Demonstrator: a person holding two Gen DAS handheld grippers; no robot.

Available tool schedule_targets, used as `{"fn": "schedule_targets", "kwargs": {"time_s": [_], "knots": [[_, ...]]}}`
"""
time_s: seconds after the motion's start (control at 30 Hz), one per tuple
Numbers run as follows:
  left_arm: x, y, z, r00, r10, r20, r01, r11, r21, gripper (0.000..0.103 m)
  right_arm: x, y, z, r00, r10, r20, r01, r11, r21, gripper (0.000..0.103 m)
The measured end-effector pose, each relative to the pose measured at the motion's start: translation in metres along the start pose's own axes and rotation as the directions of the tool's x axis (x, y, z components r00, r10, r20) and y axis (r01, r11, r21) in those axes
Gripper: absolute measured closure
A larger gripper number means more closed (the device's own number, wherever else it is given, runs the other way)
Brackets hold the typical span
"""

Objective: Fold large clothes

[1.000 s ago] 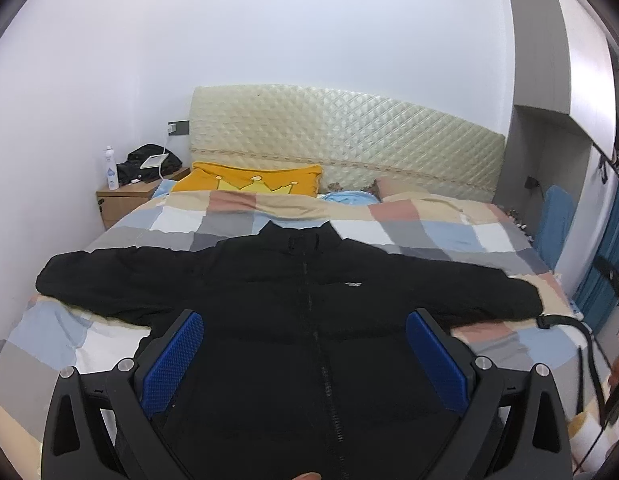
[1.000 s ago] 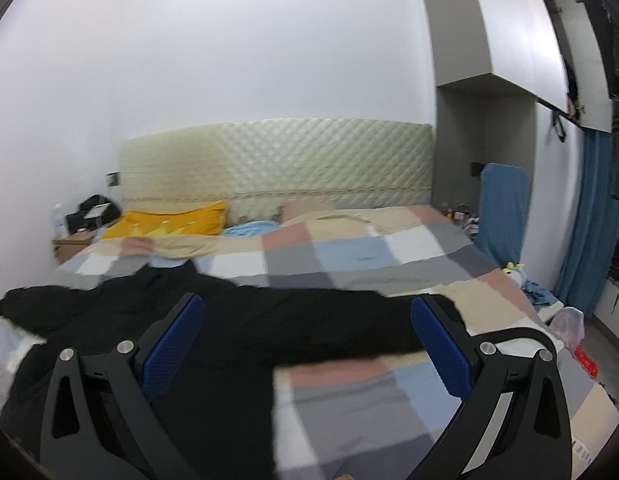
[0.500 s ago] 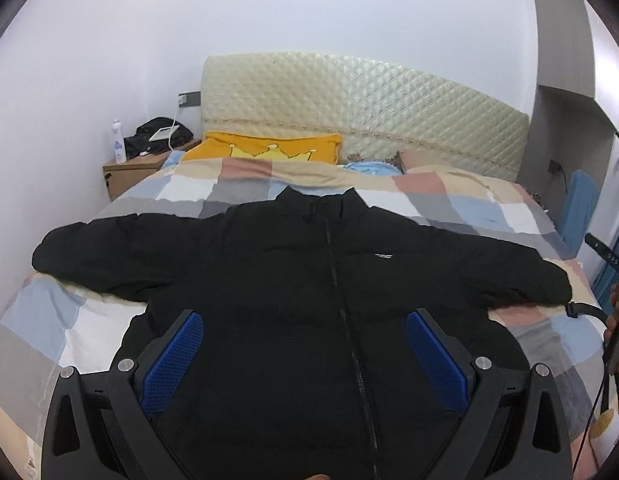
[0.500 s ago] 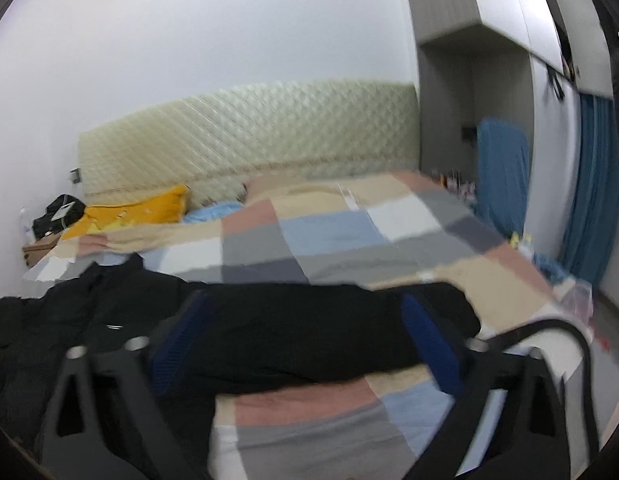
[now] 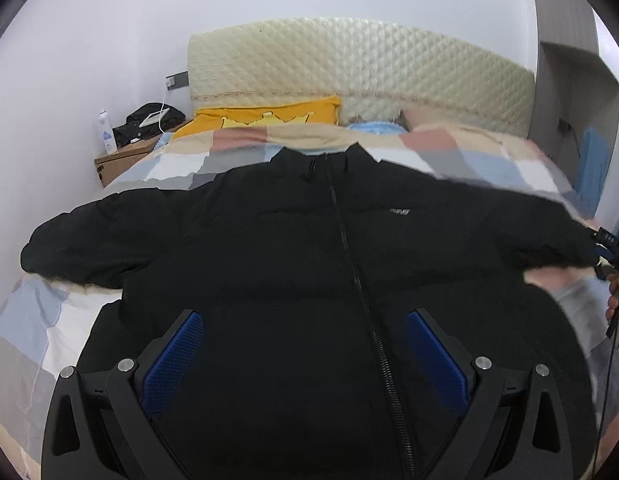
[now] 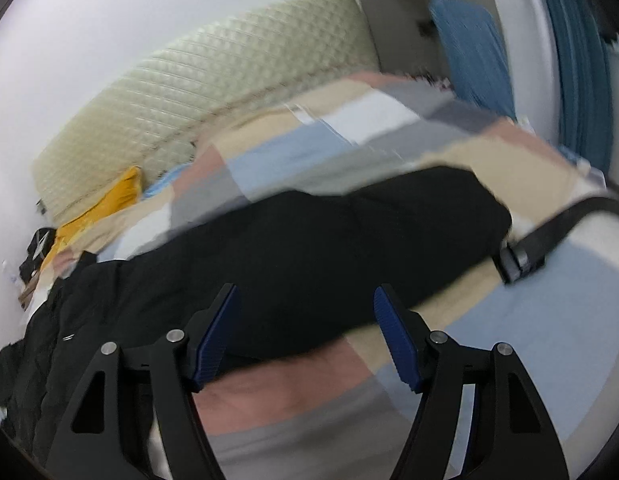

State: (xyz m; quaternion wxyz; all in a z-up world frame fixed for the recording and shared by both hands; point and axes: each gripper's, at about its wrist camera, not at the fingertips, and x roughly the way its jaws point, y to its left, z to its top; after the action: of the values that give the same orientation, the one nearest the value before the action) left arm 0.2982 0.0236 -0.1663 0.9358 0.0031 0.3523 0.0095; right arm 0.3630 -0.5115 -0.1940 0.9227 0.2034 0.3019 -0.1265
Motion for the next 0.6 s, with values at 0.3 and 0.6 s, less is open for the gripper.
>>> {"fn": "schedule_targets", "kwargs": {"time_s": [0.3,0.6], "knots": [[0.018,0.001,-0.009,1.000,-0.018,-0.020,0.016,0.997,-0.075,0.001,0.028,-0.056,-0.006,0.998,0.014,-0.056,0.000,0.971,0.238,0.019],[0.005,-0.008,-0.013,0.998,-0.023,0.060,0.025,0.999,-0.029,0.001,0.046,-0.109,-0.001,0.998,0.026,-0.059,0.004,0.889,0.459,0.011]]}}
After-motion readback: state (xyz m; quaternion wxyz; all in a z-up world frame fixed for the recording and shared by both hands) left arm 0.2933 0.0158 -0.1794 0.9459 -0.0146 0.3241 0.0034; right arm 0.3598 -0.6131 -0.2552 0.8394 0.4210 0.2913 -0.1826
